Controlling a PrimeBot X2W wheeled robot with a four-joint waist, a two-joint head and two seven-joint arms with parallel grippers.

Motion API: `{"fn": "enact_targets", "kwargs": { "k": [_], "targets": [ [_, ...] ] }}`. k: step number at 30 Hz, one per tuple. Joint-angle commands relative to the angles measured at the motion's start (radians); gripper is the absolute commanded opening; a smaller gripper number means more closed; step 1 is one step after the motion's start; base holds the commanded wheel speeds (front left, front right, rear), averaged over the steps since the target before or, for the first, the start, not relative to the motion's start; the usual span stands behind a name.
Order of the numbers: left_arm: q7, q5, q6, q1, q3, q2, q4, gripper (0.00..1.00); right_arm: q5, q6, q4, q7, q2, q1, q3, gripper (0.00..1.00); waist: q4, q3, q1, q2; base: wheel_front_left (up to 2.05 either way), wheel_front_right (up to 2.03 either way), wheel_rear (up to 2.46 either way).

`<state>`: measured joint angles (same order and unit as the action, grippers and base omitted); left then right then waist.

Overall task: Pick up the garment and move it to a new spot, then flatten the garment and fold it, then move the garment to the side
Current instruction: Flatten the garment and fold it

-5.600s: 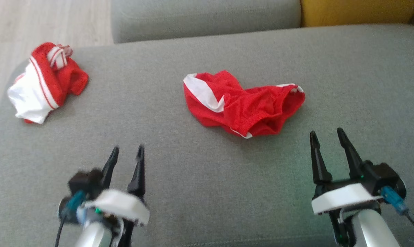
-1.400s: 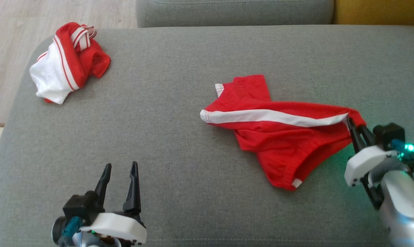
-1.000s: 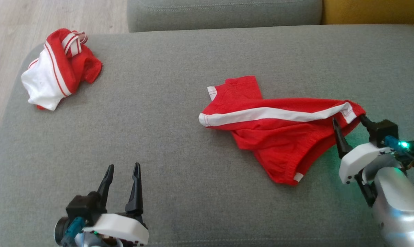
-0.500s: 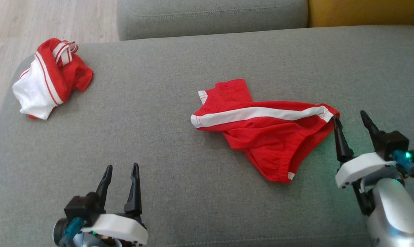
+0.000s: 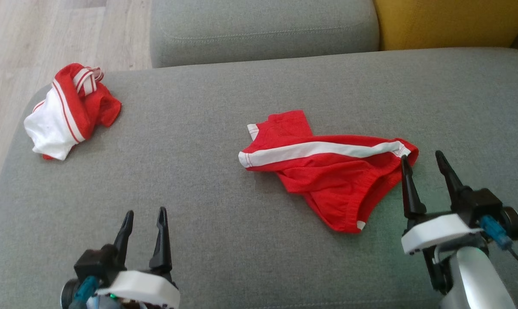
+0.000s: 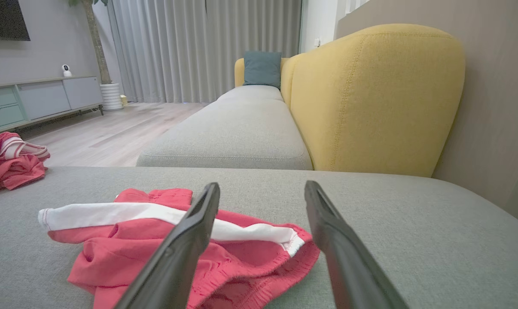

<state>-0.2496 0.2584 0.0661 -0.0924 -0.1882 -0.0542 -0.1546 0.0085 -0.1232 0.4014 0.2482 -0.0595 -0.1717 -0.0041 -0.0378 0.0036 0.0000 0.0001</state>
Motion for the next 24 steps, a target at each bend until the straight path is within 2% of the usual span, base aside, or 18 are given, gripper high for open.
{"fn": "enact_targets", "kwargs": {
  "k": [1,11,24],
  "targets": [
    [-0.012,0.004,0.006,0.021,0.032,0.004,0.036,1.00,-0.004,-0.008,-0.037,0.013,0.004,-0.019,0.019,1.00,0.000,-0.001,0.0000,-0.0001,0.00,0.00,0.00],
    [-0.012,0.001,0.009,0.014,0.040,0.004,0.043,1.00,0.058,-0.008,-0.074,0.014,0.009,0.031,0.058,1.00,-0.006,-0.005,0.0000,-0.0001,0.00,0.00,0.00],
    [-0.012,-0.004,0.006,0.020,0.043,0.004,0.035,1.00,0.075,-0.008,-0.068,0.014,0.009,0.027,0.077,1.00,0.000,-0.002,0.0000,-0.0001,0.00,0.00,0.00]
  ]
}}
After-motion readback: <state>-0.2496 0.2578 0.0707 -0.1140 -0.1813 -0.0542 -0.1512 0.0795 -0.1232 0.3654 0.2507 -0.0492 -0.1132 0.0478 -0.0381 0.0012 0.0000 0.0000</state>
